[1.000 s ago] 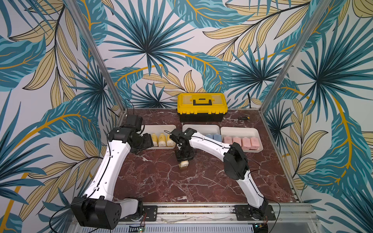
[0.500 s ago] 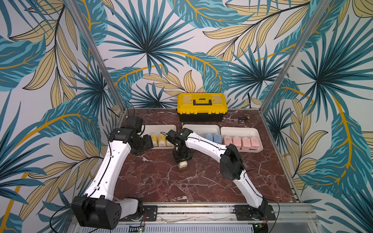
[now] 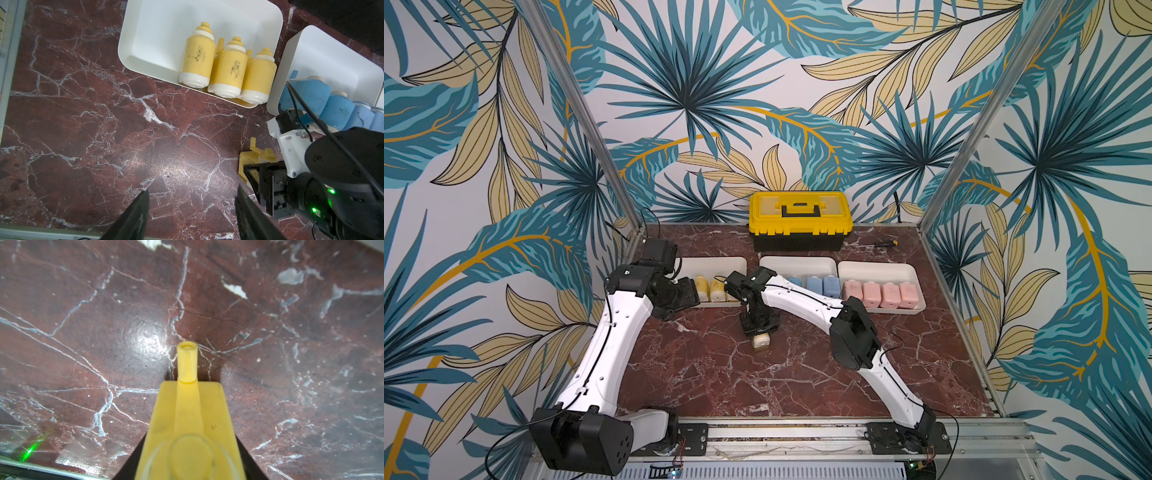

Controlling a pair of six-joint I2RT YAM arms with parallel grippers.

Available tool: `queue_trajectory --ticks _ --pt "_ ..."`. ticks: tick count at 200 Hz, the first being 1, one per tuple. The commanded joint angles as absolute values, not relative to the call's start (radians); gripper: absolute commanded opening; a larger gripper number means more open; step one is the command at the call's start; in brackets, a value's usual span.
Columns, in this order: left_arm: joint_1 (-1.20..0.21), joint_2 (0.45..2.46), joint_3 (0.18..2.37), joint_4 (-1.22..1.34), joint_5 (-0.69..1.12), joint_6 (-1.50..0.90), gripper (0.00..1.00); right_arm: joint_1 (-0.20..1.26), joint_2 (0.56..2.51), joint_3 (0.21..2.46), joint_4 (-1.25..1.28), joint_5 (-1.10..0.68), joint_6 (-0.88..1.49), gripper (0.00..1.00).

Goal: Place the pencil sharpeners by color into the storage box
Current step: Place the pencil sharpener at the center of the board, then pick up the pencil sharpener from the center of the board.

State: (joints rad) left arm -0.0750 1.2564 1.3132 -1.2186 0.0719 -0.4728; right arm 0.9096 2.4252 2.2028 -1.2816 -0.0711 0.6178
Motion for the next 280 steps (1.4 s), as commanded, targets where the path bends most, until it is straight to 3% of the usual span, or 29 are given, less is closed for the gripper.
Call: queue_trajectory --ticks 1,69,146,203,233,280 --pt "-0.066 1.241 1.298 -1.219 0.083 -0.476 0.68 0.914 2.438 2.217 -1.292 -0.067 0.632 0.52" --pt "-0.066 1.245 1.277 -1.218 0.124 -0.504 0.72 0.914 2.401 2.213 -1.244 -0.118 0.633 0.65" --pt "-0.106 1.194 1.178 -1.217 0.213 -0.583 0.80 0.894 2.179 2.106 -1.162 -0.063 0.637 0.74" --pt "-0.328 1.264 1.217 -1.203 0.153 -0.727 0.83 0.810 1.942 1.834 -1.091 0.002 0.637 0.76" --pt "-0.461 1.346 1.279 -1.203 0.101 -0.802 0.84 0.695 1.789 1.649 -1.050 0.018 0.626 0.76" --pt "-0.627 1.577 1.407 -1.204 0.012 -0.857 0.85 0.591 1.639 1.467 -1.024 0.020 0.589 0.77"
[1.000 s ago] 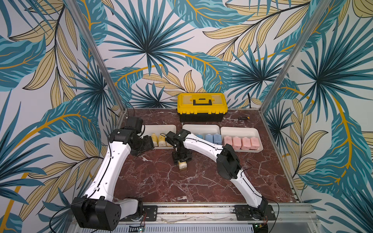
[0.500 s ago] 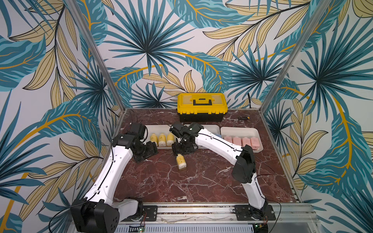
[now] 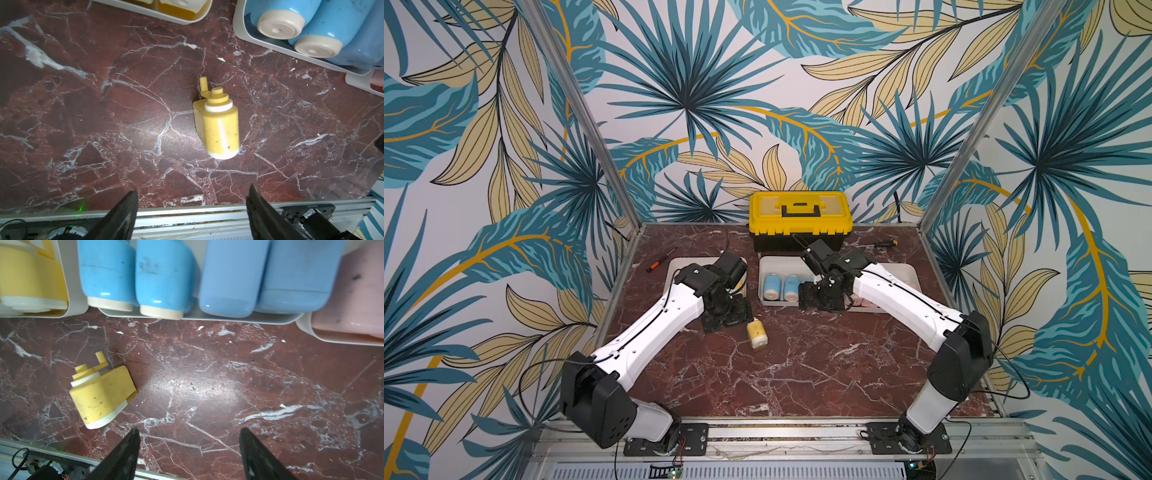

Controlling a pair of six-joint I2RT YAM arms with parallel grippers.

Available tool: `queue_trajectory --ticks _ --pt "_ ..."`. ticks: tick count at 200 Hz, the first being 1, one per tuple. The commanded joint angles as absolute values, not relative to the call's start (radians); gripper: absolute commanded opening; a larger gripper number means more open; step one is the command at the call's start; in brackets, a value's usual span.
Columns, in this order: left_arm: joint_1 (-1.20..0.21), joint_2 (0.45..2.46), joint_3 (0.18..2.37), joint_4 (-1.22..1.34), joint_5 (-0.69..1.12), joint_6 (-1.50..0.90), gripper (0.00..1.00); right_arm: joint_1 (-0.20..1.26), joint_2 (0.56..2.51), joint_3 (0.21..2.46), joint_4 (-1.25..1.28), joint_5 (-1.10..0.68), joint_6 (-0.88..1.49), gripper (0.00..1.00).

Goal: Place the pencil sharpeners by color into the storage box
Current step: Pick up the pencil sharpener from the center of the board.

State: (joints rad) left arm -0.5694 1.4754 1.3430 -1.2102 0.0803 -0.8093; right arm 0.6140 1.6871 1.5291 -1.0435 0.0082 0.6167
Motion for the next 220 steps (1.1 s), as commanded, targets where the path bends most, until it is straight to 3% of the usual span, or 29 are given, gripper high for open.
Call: queue_trajectory --ticks 1,39,141,196,220 --pt "-0.630 1.583 1.409 -1.203 0.010 -0.858 0.85 0.588 1.637 1.464 -1.023 0.020 0.588 0.77" --pt "-0.652 1.706 1.438 -1.202 -0.018 -0.886 0.86 0.546 1.585 1.397 -1.014 0.014 0.573 0.77" --pt "-0.652 1.807 1.407 -1.114 0.021 -0.911 0.85 0.485 1.551 1.351 -0.994 -0.023 0.549 0.78" --pt "-0.646 1.843 1.363 -1.055 0.065 -0.915 0.78 0.475 1.552 1.336 -0.979 -0.042 0.549 0.78" --pt "-0.647 1.848 1.333 -1.021 0.093 -0.925 0.69 0.472 1.558 1.336 -0.982 -0.041 0.549 0.78"
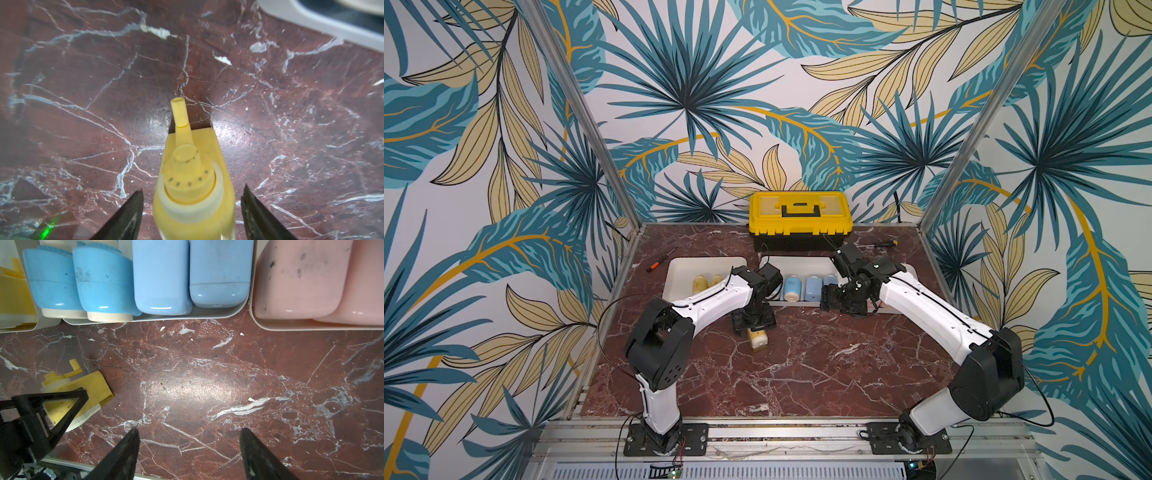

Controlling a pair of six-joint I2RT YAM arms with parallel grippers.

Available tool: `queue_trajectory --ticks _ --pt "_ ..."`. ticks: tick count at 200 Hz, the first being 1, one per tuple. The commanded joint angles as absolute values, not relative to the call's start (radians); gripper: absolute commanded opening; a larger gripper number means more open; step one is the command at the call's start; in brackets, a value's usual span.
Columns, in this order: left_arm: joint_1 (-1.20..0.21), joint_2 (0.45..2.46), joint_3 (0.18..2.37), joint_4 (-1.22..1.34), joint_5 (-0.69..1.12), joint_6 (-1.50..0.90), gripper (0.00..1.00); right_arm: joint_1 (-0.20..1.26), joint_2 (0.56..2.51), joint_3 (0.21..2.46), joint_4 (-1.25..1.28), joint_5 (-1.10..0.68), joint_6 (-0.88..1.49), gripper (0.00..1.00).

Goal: Place the pencil sharpeners by color into the storage box
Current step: Pick up the pencil sharpener from the center of the board.

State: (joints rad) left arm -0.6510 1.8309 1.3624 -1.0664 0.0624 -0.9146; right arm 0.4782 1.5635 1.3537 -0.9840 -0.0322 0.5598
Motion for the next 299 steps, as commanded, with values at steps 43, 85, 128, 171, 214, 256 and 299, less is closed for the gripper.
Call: queue_trajectory --ticks 43,85,128,171,214,256,299 --pt "-0.646 1.863 1.324 -1.019 0.092 -0.927 0.65 0.471 1.569 1.343 -0.977 -0.054 0.549 0.78" --pt "-0.647 1.887 1.331 -1.020 0.083 -0.918 0.60 0.469 1.574 1.354 -0.989 -0.057 0.541 0.78" --pt "-0.647 1.911 1.347 -1.020 0.085 -0.899 0.44 0.467 1.577 1.353 -0.988 -0.055 0.543 0.77" --pt "-0.641 1.882 1.346 -1.023 0.090 -0.887 0.37 0.468 1.578 1.351 -0.988 -0.052 0.546 0.78" --pt "-0.615 1.799 1.351 -1.025 0.115 -0.853 0.34 0.467 1.588 1.362 -0.987 -0.063 0.552 0.78" --pt "-0.541 1.658 1.351 -1.035 0.156 -0.797 0.32 0.468 1.594 1.369 -0.994 -0.065 0.552 0.78" --pt "-0.454 1.532 1.433 -1.089 0.066 -0.624 0.32 0.468 1.606 1.395 -1.014 -0.074 0.552 0.78"
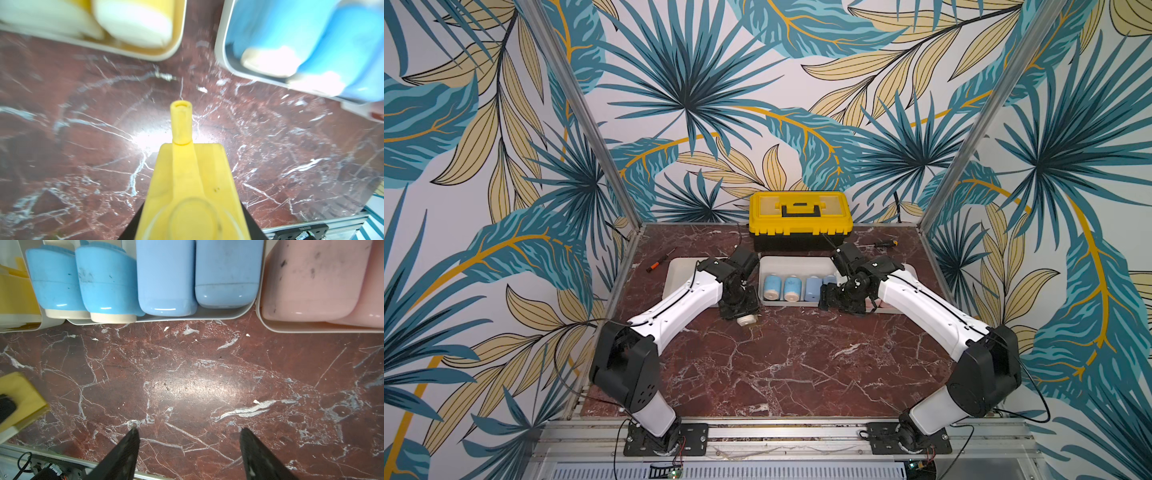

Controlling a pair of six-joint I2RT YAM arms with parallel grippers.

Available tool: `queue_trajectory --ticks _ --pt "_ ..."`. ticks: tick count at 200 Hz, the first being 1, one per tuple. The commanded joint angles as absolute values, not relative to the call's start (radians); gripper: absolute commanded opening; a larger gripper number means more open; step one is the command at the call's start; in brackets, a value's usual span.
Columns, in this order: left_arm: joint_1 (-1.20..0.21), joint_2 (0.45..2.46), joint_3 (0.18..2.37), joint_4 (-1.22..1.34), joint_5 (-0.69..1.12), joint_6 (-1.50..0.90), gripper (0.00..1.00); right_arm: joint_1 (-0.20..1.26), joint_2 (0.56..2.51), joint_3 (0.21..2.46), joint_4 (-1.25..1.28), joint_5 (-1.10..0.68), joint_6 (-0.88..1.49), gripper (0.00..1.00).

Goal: Place the pencil sharpeners by color into the storage box
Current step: Pick up the pencil sharpener from the center of the board.

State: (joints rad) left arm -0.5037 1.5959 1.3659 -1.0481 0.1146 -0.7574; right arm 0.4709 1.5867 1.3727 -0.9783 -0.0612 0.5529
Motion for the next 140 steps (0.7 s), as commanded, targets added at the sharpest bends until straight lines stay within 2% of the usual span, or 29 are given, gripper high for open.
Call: queue_trajectory --ticks 1,61,140 --pt "-0.450 1.532 1.436 -1.092 0.064 -0.620 0.32 0.468 1.606 1.396 -1.015 -0.074 0.552 0.78" --pt "-0.195 1.537 1.595 -1.143 -0.009 -0.335 0.31 0.468 1.623 1.426 -1.045 -0.094 0.563 0.78" --pt "-0.026 1.802 1.772 -1.142 -0.091 -0.090 0.29 0.468 1.667 1.432 -1.040 -0.114 0.574 0.78"
